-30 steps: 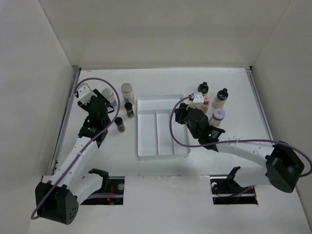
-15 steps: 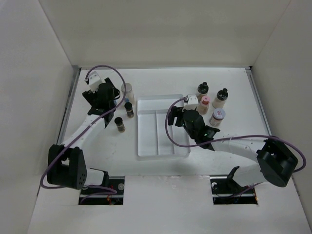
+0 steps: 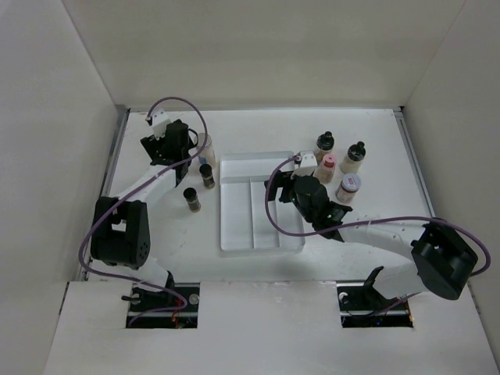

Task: Organize the condiment bottles

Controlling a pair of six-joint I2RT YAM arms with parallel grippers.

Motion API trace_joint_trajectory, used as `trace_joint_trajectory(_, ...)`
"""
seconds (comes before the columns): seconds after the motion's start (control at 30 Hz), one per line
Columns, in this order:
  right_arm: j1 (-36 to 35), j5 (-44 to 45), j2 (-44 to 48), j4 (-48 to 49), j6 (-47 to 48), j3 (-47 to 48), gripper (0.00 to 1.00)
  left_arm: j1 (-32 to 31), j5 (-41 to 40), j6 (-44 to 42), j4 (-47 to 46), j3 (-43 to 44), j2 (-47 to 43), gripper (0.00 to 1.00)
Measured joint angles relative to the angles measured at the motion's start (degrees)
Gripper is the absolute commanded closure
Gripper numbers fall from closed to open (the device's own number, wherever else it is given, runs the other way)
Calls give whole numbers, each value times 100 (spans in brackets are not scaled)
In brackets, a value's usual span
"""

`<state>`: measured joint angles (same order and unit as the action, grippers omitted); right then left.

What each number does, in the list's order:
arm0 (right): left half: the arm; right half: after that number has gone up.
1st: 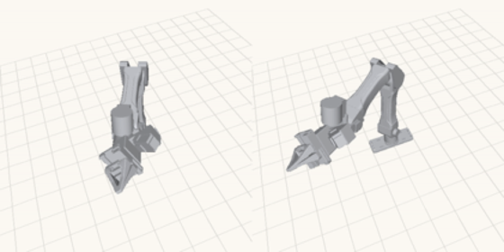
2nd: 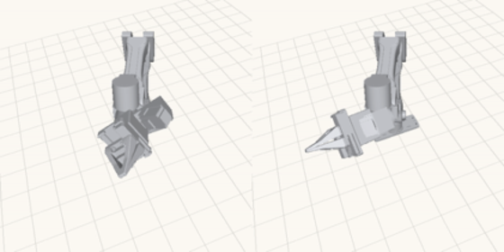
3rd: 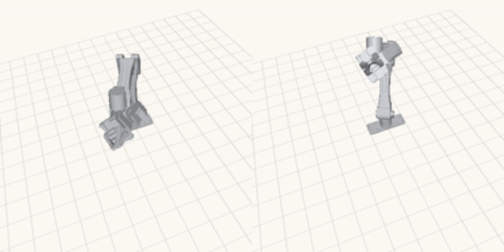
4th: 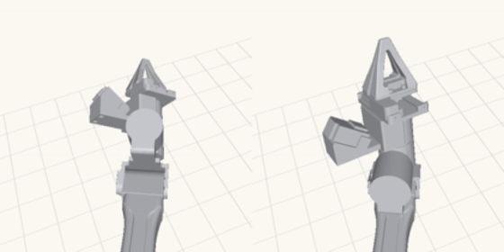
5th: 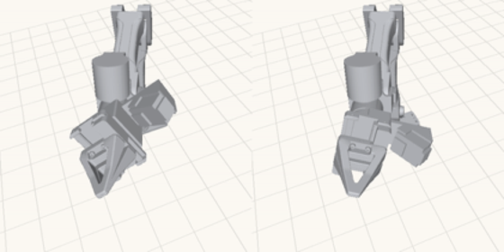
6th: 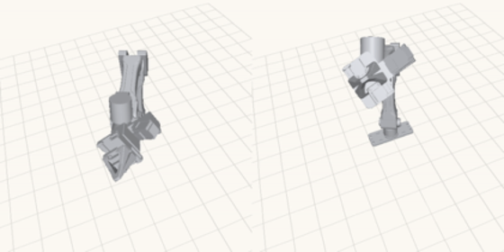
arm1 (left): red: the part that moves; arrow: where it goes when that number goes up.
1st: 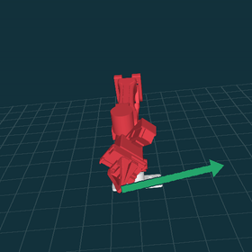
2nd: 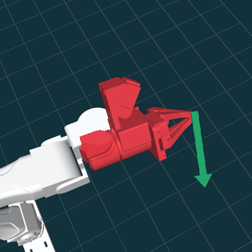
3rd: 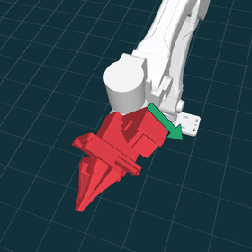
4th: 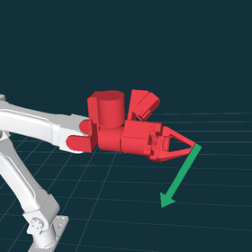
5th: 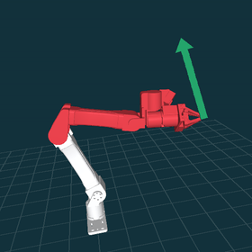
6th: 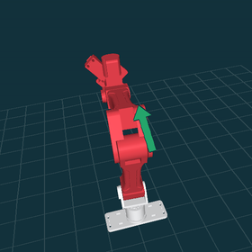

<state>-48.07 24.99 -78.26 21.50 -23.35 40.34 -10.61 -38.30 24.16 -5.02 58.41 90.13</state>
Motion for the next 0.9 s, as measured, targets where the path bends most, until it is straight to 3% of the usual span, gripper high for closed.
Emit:
trace_joint_trajectory(0.2,0,-26,0,2,-2,-2,13,2,37,-22,-31,142,332,32)
trace_joint_trajectory(0.3,2,-42,2,2,-2,-4,13,2,39,-17,-87,138,326,51)
trace_joint_trajectory(0.37,4,-44,2,2,-2,-4,13,7,39,-22,-184,52,273,57)
trace_joint_trajectory(0.63,4,-66,17,24,-2,-17,13,-240,-378,-164,-197,-651,-1202,59)
trace_joint_trajectory(0.8,57,-98,190,131,-4,-203,14,-986,-750,-590,-669,-614,-2461,59)
trace_joint_trajectory(0.9,105,-90,269,201,-9,-251,15,-1510,-798,-789,-883,-348,-2739,59)
